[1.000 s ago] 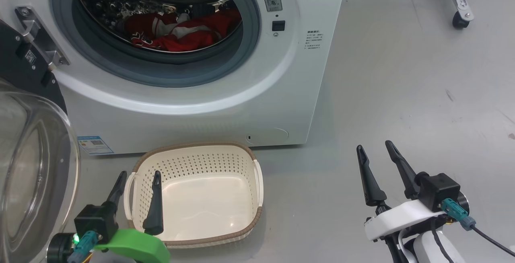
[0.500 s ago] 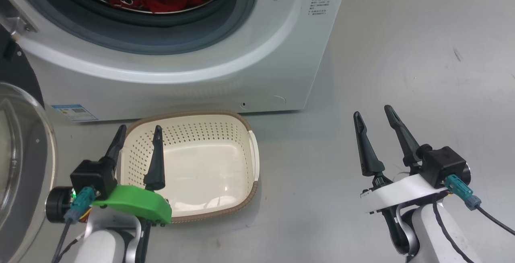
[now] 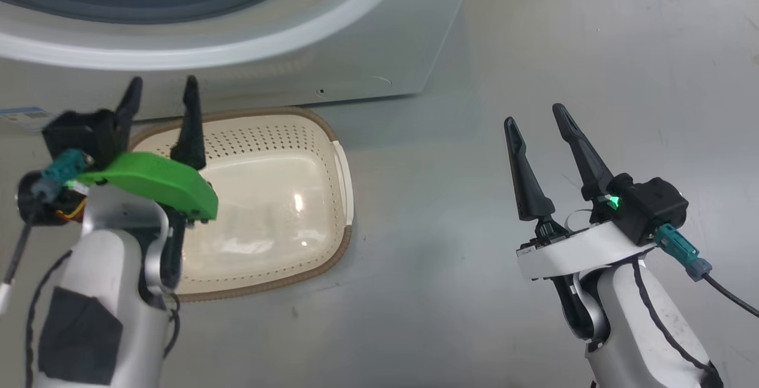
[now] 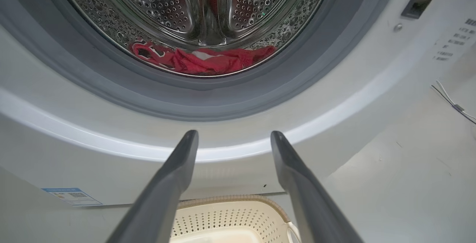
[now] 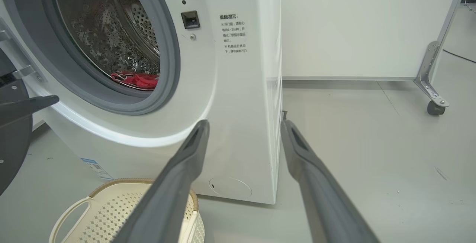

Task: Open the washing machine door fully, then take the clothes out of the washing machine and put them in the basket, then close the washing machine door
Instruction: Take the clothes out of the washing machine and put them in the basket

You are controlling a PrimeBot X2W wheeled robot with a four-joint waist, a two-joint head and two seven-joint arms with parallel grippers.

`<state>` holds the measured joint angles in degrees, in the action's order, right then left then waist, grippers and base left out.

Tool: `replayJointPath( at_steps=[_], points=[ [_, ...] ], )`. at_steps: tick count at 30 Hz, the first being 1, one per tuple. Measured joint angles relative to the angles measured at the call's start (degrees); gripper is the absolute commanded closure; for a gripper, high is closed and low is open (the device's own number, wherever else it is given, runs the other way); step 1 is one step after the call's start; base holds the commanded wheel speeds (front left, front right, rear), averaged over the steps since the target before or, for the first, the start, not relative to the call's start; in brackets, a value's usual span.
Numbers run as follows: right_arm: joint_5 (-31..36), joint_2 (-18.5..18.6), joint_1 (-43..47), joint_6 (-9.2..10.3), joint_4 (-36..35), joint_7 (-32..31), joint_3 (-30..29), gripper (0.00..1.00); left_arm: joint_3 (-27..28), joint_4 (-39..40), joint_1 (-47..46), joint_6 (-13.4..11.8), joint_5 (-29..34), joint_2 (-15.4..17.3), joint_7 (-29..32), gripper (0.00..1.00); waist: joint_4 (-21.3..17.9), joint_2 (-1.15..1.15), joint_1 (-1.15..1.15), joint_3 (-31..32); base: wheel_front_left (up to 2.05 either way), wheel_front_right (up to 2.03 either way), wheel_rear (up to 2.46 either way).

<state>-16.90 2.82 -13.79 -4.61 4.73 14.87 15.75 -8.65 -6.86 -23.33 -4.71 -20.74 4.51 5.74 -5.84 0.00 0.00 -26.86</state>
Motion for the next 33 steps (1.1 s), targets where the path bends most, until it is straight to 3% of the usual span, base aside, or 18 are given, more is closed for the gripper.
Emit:
replayJointPath(
  at_steps=[13, 33],
  points=[
    [-2.58, 0.02, -4.40, -0.36, -0.43, 0.00, 3.65, 0.00, 4.54, -8.00, -16.11, 1.91, -2.43, 5.55, 6.30, 0.00, -5.63, 0.00, 0.00, -7.81, 0.00, 0.00, 0.00],
    [-8.84, -0.02, -5.75, -0.29, -0.46, 0.00, 9.69, 0.00, 8.03, -16.36, -31.77, 3.48, -1.52, 16.55, 14.37, 0.00, -15.56, 0.00, 0.00, -12.19, 0.00, 0.00, 0.00]
  ],
)
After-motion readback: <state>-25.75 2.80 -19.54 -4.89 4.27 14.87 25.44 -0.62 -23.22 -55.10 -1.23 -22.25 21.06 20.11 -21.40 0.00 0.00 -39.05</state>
